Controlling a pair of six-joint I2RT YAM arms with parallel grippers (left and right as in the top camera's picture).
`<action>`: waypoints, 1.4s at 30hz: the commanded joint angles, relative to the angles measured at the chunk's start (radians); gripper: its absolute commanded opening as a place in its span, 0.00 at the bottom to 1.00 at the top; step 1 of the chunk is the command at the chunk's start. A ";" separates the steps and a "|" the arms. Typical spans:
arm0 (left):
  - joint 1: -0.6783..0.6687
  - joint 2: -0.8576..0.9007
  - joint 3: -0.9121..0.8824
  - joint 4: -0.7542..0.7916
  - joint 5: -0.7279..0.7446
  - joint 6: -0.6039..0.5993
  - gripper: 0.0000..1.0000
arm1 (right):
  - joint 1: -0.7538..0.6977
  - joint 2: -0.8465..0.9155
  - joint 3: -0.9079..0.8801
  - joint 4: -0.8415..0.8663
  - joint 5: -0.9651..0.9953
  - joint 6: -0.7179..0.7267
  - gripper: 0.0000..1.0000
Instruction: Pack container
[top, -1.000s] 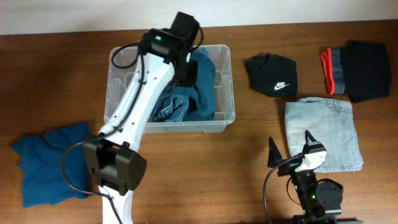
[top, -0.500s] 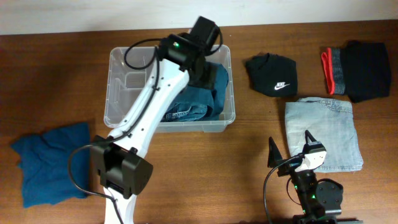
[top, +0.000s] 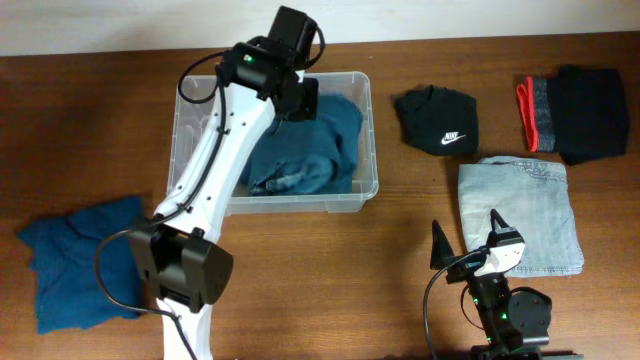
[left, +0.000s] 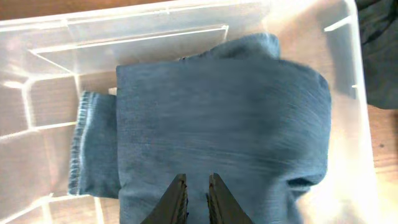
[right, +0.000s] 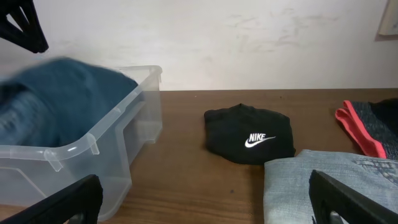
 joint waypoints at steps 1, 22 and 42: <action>0.001 0.002 0.027 0.002 0.192 0.056 0.15 | -0.006 -0.008 -0.007 -0.003 0.010 -0.008 0.98; -0.010 0.083 0.019 -0.123 0.179 0.045 0.01 | -0.006 -0.008 -0.007 -0.004 0.010 -0.008 0.98; -0.164 0.290 0.019 -0.136 0.285 0.060 0.01 | -0.006 -0.008 -0.007 -0.003 0.009 -0.008 0.98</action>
